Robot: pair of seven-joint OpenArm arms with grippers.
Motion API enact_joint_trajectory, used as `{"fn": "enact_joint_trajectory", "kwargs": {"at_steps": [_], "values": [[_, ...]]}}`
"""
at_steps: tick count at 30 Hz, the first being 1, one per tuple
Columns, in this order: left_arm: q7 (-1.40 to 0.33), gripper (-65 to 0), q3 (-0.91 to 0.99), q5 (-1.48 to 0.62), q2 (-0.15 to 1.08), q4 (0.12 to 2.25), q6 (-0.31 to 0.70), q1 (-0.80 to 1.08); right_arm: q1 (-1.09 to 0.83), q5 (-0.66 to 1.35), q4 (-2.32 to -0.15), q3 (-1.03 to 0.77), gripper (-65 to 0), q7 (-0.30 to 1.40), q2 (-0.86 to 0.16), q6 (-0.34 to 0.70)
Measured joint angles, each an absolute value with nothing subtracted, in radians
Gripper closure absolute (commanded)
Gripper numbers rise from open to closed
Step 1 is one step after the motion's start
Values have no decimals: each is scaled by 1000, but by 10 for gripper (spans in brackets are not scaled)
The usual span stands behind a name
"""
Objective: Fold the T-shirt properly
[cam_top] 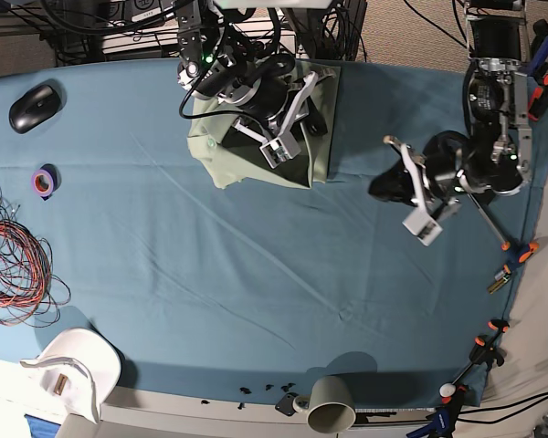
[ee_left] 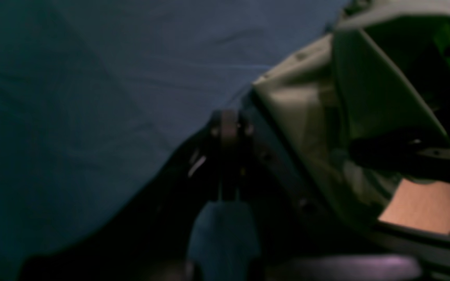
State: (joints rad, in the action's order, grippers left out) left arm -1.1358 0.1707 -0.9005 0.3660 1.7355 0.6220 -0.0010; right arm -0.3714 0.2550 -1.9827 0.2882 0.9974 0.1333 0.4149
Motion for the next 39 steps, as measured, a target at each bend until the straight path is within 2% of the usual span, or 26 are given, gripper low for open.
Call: {"fn": "enact_joint_trajectory", "kwargs": {"at_steps": [4, 5, 6, 8, 13, 15, 22, 39], "values": [[-1140, 0, 206, -968, 366, 1736, 622, -1, -372, 255, -1983, 288, 0, 997, 133, 415], [-1147, -10, 214, -1003, 369, 1736, 623, -1, -371, 255, -1983, 288, 0, 997, 133, 415], [-1155, -48, 218, -1041, 376, 1736, 638, -1, -372, 255, -1983, 288, 0, 997, 133, 415], [-1213, -89, 218, -1172, 395, 1736, 648, -1, -372, 255, -1983, 288, 0, 997, 133, 415], [-1370, -88, 217, -1460, 416, 1737, 693, 1, -371, 243, -1981, 289, 0, 997, 133, 415], [-1413, -89, 217, -1457, 416, 1738, 693, 0, -371, 243, -1963, 289, 0, 992, 133, 415], [-1407, -89, 134, -1452, 412, 1754, 693, 1, -362, 240, -1877, 289, 0, 986, 133, 415], [-1416, -88, -59, -1419, 266, 1754, 693, 2, -349, 252, -1876, 282, 0, 979, 132, 408]]}}
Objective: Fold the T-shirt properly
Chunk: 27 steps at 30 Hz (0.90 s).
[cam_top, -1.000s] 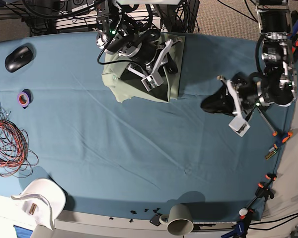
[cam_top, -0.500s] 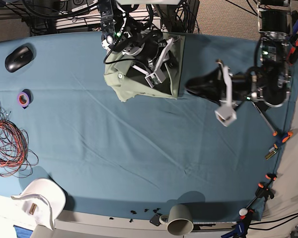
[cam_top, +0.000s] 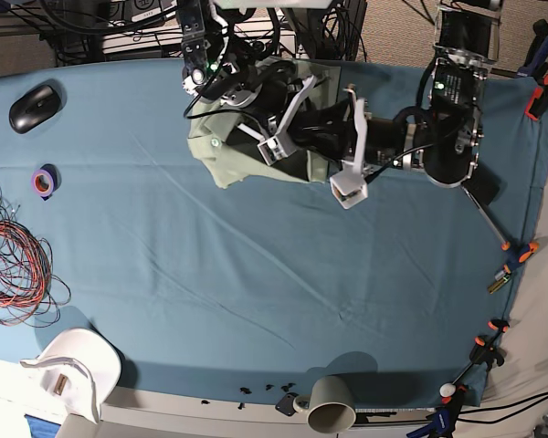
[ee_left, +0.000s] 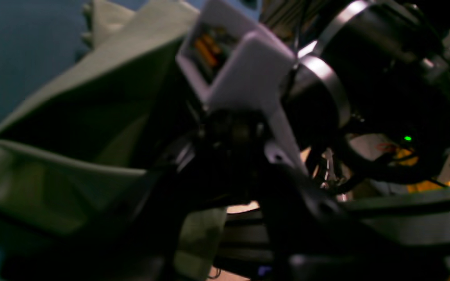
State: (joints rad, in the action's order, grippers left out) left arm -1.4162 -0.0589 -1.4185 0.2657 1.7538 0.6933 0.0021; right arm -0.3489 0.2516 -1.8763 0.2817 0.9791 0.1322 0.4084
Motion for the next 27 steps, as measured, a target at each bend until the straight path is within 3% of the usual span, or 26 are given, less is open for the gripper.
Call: {"fn": "enact_joint_trajectory", "kwargs": {"at_steps": [13, 15, 27], "values": [[-1348, -86, -69, -1288, 270, 1754, 715, -45, -334, 244, -1877, 298, 0, 979, 131, 362], [-1279, -86, -59, -1193, 264, 1750, 686, -79, -345, 261, -1878, 313, 0, 1021, 128, 416], [-1270, -76, -59, -1207, 313, 1754, 693, -91, -352, 259, -1872, 317, 0, 1036, 132, 416]]}}
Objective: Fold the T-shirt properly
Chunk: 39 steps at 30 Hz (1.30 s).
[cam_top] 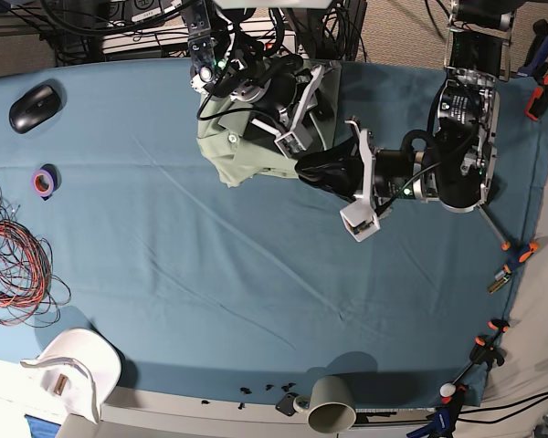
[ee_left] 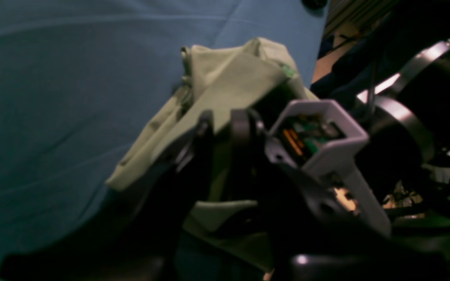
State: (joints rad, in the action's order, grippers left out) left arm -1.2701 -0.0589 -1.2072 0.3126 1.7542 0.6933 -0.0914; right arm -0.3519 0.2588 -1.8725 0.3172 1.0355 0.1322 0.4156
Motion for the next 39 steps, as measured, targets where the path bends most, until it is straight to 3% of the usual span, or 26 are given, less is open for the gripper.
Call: {"fn": "enact_joint_trajectory", "kwargs": {"at_steps": [15, 20, 32, 39], "values": [[-1209, -75, -60, -1147, 311, 1706, 693, -28, -352, 274, -1872, 317, 0, 1036, 131, 427], [-1139, -8, -60, -1054, 310, 1704, 693, 23, -352, 274, -1872, 317, 0, 1036, 131, 427], [-1113, -8, -60, -991, 311, 1702, 693, 78, -352, 274, -1872, 317, 0, 1036, 131, 427], [-1164, 0, -60, -1197, 303, 1706, 693, 32, -351, 274, -1872, 317, 0, 1039, 131, 427]]}}
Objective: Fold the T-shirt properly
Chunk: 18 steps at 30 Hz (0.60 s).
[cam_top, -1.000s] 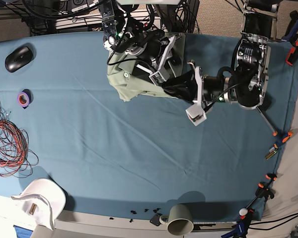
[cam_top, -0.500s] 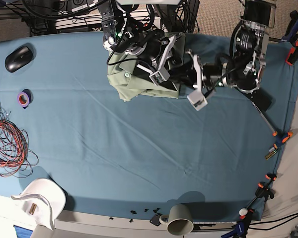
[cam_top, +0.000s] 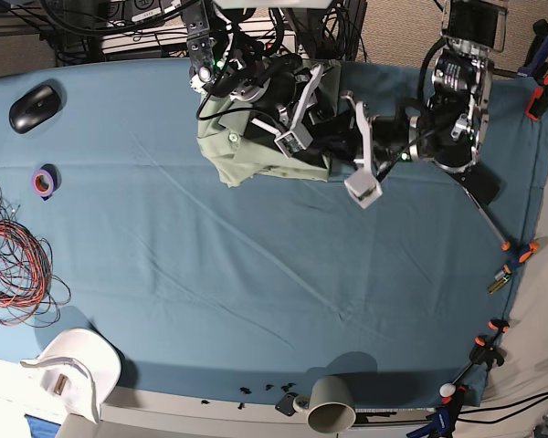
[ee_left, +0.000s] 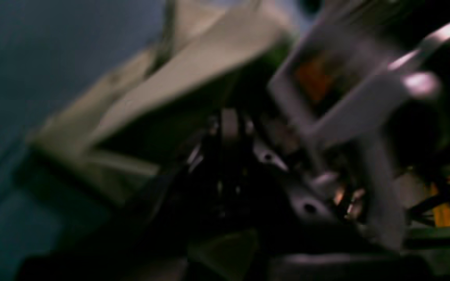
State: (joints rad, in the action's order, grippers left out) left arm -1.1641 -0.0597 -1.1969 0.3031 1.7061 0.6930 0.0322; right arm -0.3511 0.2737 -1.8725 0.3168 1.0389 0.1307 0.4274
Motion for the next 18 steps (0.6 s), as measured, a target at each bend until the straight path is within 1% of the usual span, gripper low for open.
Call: {"fn": "enact_joint_trajectory", "kwargs": {"at_steps": [6, 8, 11, 13, 18], "values": [[-1159, 0, -60, -1181, 276, 1707, 693, 21, -351, 274, -1872, 317, 0, 1039, 131, 427], [-1158, 0, -60, -1136, 272, 1707, 693, 24, -352, 274, -1872, 317, 0, 1039, 131, 427], [-1090, 0, -67, -1036, 273, 1707, 692, 40, -352, 274, -1872, 317, 0, 1039, 131, 427], [-1074, 0, -91, -968, 275, 1707, 692, 55, -351, 274, -1872, 317, 0, 1039, 131, 427], [-1067, 0, -117, -955, 272, 1707, 693, 57, -351, 258, -1872, 317, 0, 1040, 130, 427]]}}
